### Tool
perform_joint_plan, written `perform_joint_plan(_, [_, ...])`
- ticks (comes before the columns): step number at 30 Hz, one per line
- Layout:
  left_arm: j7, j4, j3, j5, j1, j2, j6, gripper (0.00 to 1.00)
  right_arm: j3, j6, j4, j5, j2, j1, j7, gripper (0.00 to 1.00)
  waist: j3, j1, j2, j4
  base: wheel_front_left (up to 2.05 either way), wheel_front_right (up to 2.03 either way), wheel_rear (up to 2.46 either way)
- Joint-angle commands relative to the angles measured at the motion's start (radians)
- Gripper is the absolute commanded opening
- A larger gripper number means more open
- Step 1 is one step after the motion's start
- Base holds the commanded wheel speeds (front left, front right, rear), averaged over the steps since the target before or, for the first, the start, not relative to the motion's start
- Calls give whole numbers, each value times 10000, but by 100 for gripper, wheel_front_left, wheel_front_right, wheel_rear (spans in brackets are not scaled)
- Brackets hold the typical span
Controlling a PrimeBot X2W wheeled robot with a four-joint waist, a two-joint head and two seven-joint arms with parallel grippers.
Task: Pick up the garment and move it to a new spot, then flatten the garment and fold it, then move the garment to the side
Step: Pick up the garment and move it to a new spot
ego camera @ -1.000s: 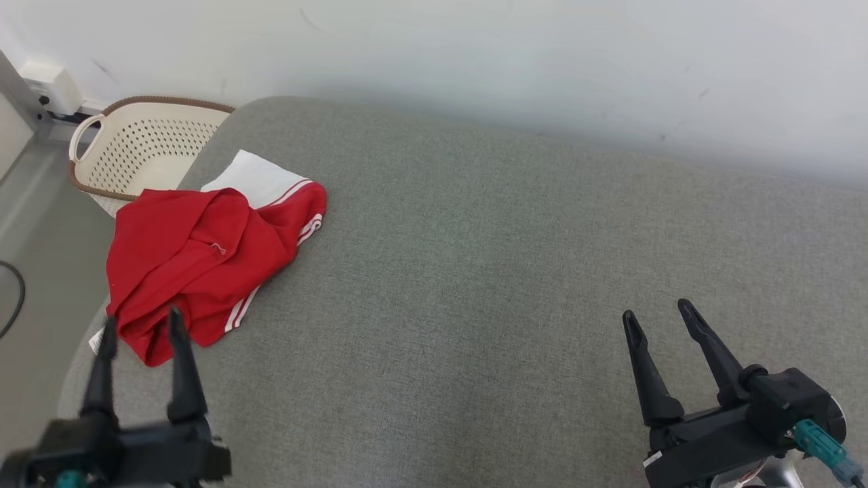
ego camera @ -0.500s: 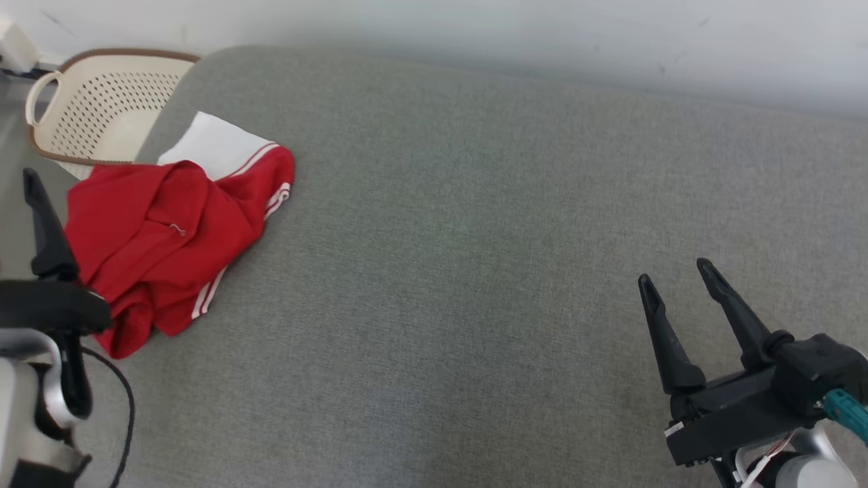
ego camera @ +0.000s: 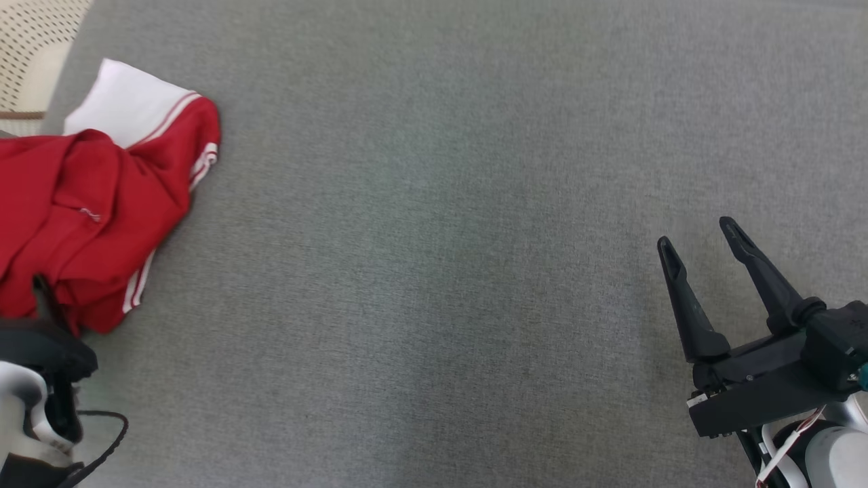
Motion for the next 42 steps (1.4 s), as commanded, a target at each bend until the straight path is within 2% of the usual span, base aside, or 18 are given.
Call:
perform_joint_plan(1, [-53,366,94,-242,-115,-77,-83,100,-8,-11,-44,38,-70,-81,12,100,373,-2,-1,-192,0,0,0])
perform_joint_plan(5, [-301,1263,261,-493,-359,-237,-332,100,24,-11,-81,70,-172,-188,61,100,491,-2,-1,-206,0,0,0])
perform_joint_plan(6, [-402,1420,269,-531,-434,-336,-379,77,19,-11,-76,78,-196,-190,67,100,504,-2,-1,-196,0,0,0])
perform_joint_plan(8, [-582,1719,300,-622,-558,-358,-545,0,5,-11,-55,100,-235,-200,75,100,510,-2,-1,-174,0,0,0])
perform_joint_plan(12, [-1149,2030,320,-553,-889,-297,-752,0,-3,-11,-3,176,-241,-245,44,100,450,-2,-1,-149,0,0,0])
perform_joint_plan(17, [-1524,1600,384,-9,-1255,63,-562,0,-82,-11,86,229,-145,-189,-32,100,291,-2,-1,-117,0,0,0])
perform_joint_plan(21, [-1562,167,597,828,-1327,416,-154,0,-197,-11,139,201,-48,-90,-94,100,103,-2,-1,-95,0,0,0])
perform_joint_plan(24, [-1567,-1643,802,1752,-1025,527,237,0,-275,-11,266,147,97,-51,-234,100,-231,-2,-1,-119,0,0,0])
perform_joint_plan(28, [-1569,-2871,753,2304,-872,545,337,0,-327,-11,395,116,244,-20,-355,100,-547,-2,-1,-190,0,0,0])
perform_joint_plan(33, [-1452,-5923,-170,3195,-3,107,453,0,-728,-11,691,-26,705,157,-634,100,-1385,-2,-1,-519,0,0,0])
perform_joint_plan(42, [-836,-9390,-2049,3921,1663,-886,706,0,-1141,-11,763,-150,1057,124,-799,100,-1617,-2,-1,-1146,0,0,0])
